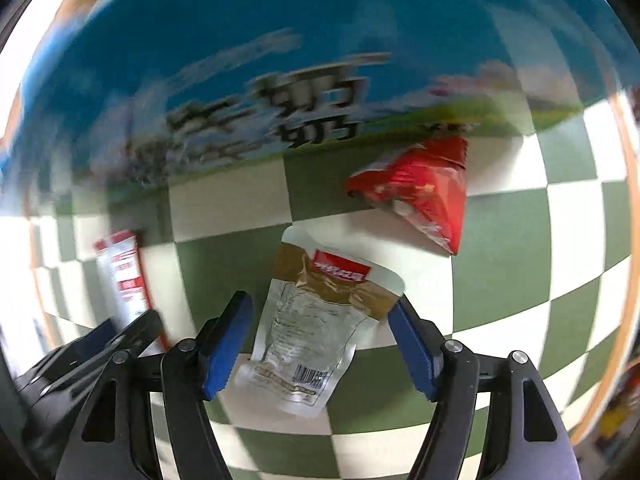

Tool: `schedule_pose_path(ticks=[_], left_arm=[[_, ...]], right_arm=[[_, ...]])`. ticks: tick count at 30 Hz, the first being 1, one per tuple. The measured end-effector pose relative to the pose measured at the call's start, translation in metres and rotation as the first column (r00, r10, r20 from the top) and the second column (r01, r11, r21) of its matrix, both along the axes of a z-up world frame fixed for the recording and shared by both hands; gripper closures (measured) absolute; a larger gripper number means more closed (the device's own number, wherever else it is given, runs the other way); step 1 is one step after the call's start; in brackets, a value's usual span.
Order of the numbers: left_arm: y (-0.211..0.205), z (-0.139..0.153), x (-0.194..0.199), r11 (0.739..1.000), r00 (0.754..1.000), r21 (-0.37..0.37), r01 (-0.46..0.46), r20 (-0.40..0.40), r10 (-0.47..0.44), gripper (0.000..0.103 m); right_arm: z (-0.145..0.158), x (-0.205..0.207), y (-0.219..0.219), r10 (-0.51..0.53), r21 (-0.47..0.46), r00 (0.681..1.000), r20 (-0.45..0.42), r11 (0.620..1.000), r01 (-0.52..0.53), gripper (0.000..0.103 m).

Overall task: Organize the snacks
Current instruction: 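Carry both packets into the box and open both tools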

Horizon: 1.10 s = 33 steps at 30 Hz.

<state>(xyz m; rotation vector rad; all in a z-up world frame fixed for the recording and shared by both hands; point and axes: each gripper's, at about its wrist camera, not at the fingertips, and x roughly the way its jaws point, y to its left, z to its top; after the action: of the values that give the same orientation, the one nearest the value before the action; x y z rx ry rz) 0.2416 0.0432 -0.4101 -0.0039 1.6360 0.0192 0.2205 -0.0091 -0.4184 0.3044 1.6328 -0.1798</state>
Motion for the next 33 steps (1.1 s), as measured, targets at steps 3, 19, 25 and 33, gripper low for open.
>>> schedule_pose_path(ticks=[3, 19, 25, 33], left_arm=[[0.005, -0.002, -0.016, 1.000, 1.000, -0.008, -0.014, -0.008, 0.014, 0.057], [-0.013, 0.006, -0.037, 0.998, 1.000, -0.057, 0.014, -0.003, -0.014, 0.059], [-0.024, 0.023, -0.035, 0.998, 1.000, -0.062, 0.013, 0.008, -0.012, 0.059], [-0.037, 0.095, -0.030, 0.994, 0.995, -0.098, 0.039, 0.096, -0.029, 0.059]], right_arm=[[0.005, 0.000, 0.016, 0.117, -0.104, 0.992, 0.038, 0.988, -0.112, 0.055], [0.019, -0.040, -0.050, 0.021, 0.161, 0.996, 0.082, 0.986, -0.034, 0.097], [0.037, -0.049, -0.064, -0.041, 0.225, 0.990, 0.136, 0.974, 0.009, 0.101], [0.094, -0.070, -0.070, -0.046, 0.226, 0.973, 0.228, 0.974, -0.007, 0.102]])
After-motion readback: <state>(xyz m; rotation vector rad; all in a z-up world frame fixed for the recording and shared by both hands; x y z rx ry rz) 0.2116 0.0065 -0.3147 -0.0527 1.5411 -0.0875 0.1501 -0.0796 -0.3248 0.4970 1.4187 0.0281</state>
